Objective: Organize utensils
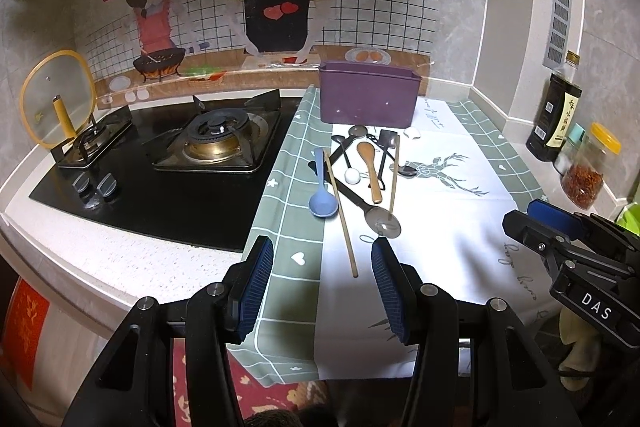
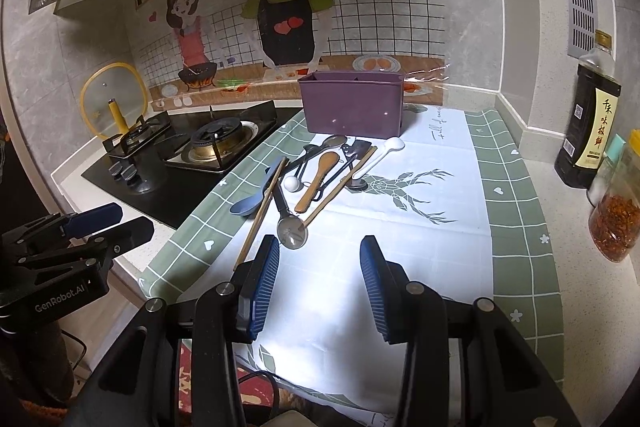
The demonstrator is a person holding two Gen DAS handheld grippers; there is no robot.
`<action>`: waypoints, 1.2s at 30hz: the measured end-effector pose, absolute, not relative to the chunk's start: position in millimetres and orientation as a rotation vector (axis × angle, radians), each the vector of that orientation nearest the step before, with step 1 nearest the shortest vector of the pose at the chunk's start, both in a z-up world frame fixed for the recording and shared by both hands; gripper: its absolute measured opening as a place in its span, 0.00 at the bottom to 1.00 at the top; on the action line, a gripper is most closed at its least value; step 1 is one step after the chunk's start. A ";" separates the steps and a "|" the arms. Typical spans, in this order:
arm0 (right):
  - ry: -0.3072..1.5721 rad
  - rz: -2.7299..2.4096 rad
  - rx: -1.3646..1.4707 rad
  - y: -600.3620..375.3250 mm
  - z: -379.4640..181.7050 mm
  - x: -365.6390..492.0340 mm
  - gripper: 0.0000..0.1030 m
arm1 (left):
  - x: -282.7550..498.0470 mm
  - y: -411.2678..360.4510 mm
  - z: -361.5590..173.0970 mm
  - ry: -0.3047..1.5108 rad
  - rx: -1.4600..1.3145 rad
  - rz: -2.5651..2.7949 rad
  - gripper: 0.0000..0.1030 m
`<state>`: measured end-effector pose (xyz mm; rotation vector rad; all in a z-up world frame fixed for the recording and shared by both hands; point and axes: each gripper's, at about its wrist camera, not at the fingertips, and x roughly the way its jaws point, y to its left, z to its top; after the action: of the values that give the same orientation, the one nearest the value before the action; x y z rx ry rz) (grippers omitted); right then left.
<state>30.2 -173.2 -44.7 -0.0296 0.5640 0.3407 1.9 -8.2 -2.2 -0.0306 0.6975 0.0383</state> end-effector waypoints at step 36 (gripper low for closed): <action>0.579 0.342 -0.013 -194.8 -43.8 39.3 0.38 | 18.6 -21.4 -5.7 0.722 -0.031 0.022 0.51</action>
<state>39.3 -194.8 -43.8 -0.0135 0.5790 0.3425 18.6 -21.4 -5.7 -0.0305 0.7218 0.0217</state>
